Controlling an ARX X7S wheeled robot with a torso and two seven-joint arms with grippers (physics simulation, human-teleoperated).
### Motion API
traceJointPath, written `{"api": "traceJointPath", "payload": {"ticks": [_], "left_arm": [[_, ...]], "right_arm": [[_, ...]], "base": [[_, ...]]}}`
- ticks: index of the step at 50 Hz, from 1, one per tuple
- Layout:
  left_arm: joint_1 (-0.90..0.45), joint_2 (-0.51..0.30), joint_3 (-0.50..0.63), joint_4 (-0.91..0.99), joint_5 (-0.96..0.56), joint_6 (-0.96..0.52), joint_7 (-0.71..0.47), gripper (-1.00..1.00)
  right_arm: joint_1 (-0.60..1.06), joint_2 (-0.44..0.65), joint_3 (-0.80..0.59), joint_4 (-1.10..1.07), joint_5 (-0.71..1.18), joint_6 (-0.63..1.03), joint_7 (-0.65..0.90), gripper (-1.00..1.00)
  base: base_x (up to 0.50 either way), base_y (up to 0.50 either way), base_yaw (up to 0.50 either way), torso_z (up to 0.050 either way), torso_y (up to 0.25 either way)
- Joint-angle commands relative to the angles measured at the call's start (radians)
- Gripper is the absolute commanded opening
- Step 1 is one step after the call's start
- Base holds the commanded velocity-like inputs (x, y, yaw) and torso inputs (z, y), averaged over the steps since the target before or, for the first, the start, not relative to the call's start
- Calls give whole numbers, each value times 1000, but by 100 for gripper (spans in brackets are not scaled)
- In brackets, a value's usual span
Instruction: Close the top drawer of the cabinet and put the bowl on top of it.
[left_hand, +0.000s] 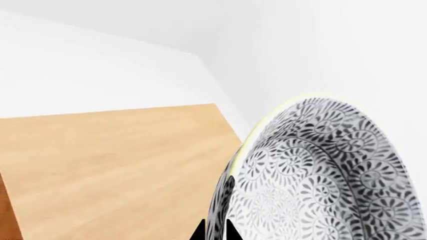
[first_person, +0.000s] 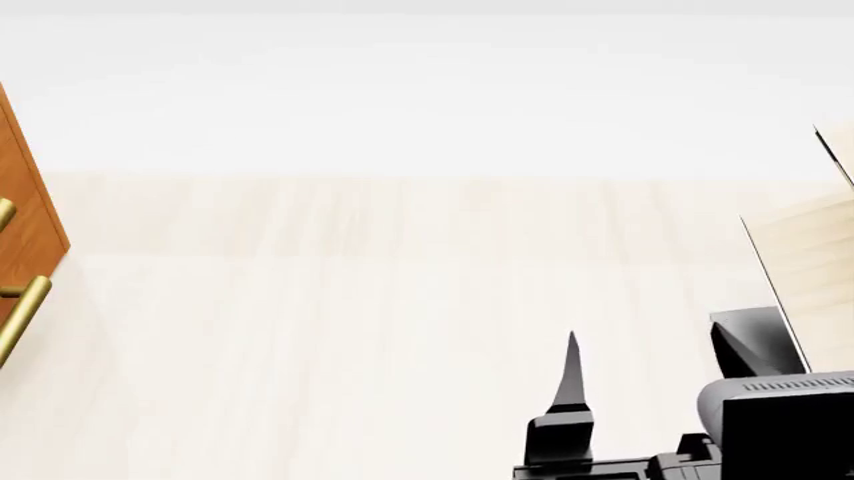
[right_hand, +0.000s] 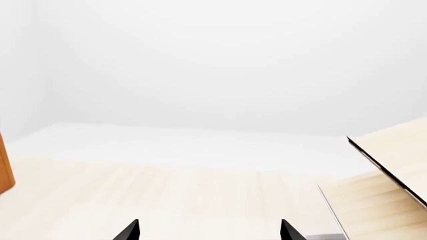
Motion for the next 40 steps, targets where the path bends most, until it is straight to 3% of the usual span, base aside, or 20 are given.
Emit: {"api": "traceJointPath", "payload": {"ticks": [1,27,40], "left_arm": [[68,-14,-36,21,-19,41,6,-100],[267,-57,-87,53,-65,87,13,-100],[297,-59,-94,48,-67,100,16,-100]], "right_arm": [[-8,-5,-7,3,-11,-4,-4,100],[-10,11,7,-19,10,-4,7,100],[-13,11,8,-11,7,-7,2,100]], "base": [[0,0,0,0,0],[0,0,0,0,0],[0,0,0,0,1]]}}
